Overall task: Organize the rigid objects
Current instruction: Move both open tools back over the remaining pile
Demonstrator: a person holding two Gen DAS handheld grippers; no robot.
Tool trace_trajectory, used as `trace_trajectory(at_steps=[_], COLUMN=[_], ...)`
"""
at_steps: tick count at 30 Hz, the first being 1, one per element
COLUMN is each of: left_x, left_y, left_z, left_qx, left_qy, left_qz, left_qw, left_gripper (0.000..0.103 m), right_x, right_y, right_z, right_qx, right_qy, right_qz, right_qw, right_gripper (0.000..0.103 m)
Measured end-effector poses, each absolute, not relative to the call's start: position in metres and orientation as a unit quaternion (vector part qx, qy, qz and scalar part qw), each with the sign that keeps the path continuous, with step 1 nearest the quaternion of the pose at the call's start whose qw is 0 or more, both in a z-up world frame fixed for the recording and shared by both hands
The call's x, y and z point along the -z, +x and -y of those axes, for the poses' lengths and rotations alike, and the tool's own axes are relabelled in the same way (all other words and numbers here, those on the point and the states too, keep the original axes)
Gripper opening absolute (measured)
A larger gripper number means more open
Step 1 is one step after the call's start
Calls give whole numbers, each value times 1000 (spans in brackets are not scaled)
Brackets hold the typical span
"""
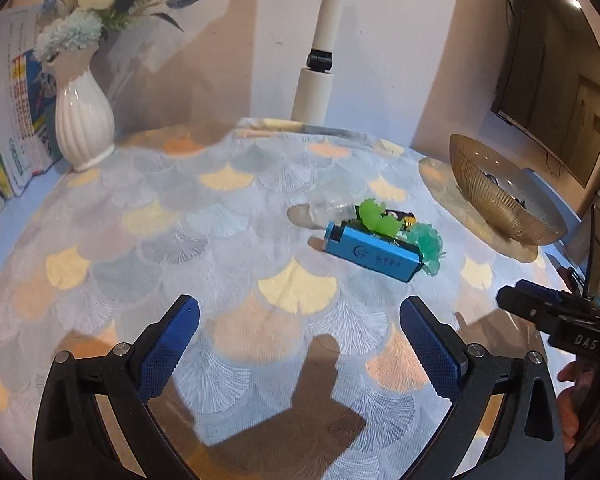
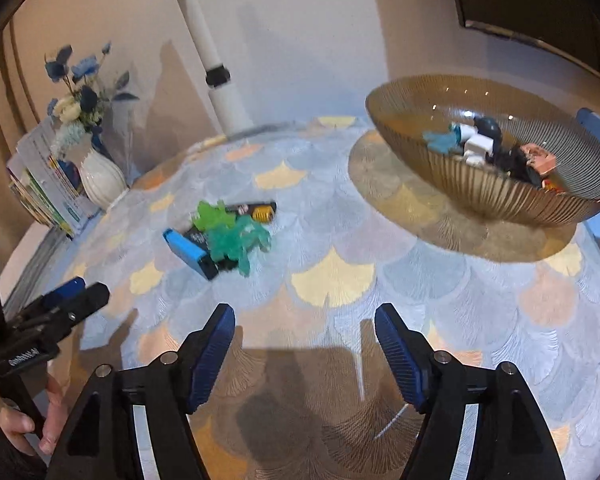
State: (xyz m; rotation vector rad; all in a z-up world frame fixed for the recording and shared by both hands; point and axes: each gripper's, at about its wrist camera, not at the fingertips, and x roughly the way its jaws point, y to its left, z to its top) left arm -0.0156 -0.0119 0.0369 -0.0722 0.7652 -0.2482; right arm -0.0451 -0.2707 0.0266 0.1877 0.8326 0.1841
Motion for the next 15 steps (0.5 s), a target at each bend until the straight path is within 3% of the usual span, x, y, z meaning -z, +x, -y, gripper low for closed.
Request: trace_trajectory(at_steps=[15], left_x=[-35], left_y=[-22], left_z=[22], left_qx=[120], left_qy=[-9], left_qz=[-368], left_qw=[922], left_gripper=[101], right_x=[-26], right_y=[-48], right_z=[250], right_qx=[-87], right_qy=[39], right_qz=[-397], right_qw=[913], right_gripper=[78])
